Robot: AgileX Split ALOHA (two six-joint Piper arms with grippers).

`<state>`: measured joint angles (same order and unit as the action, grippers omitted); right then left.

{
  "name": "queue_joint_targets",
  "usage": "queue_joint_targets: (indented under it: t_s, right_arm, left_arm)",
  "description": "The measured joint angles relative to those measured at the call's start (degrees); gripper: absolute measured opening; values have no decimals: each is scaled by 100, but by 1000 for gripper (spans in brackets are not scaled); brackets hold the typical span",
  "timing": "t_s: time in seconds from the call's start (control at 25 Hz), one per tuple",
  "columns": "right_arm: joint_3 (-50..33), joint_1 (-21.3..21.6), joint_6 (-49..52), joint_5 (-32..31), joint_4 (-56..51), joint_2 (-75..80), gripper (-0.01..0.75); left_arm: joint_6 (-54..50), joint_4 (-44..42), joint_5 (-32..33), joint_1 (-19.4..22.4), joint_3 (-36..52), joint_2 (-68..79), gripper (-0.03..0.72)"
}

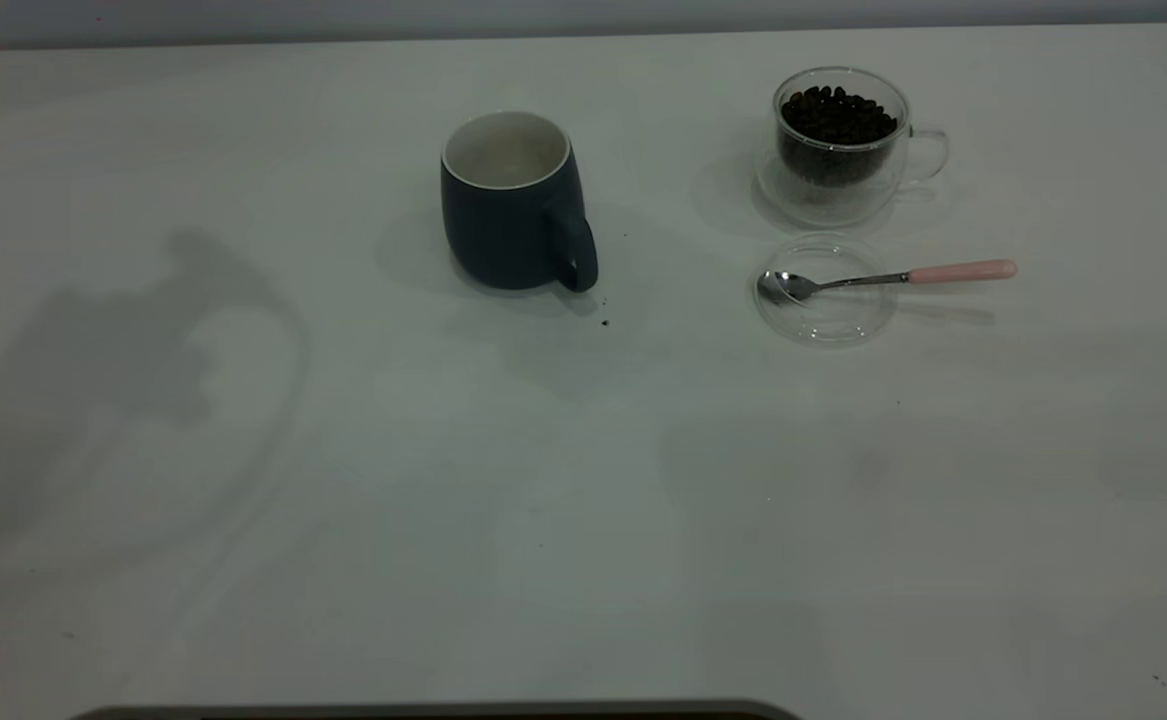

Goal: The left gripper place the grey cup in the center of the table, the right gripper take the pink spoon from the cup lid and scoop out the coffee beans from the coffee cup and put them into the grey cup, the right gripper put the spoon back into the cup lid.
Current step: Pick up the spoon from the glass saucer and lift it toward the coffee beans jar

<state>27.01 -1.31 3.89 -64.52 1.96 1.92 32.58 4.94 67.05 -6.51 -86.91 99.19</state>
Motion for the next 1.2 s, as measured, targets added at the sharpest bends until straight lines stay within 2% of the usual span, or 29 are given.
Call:
queue_joint_targets:
  t_s: [0.32,0.52,0.6,0.88,1.2]
  right_arm:
    - [0,0,0,0,0,0,483]
    - [0,0,0,0,0,0,483]
    - [0,0,0,0,0,0,483]
    - [0,0,0,0,0,0,483]
    - [0,0,0,0,0,0,483]
  left_arm:
    - [-831,116,0,0,753,-1744,565]
    - [-1109,116,0,0,2012,-2834,565]
    - [-1293,116,0,0,2778,-3263,565]
    - [-2509,106,-29,0,4913,-4764,565]
    - [-2603,93,-283,0,5882,-6841,565]
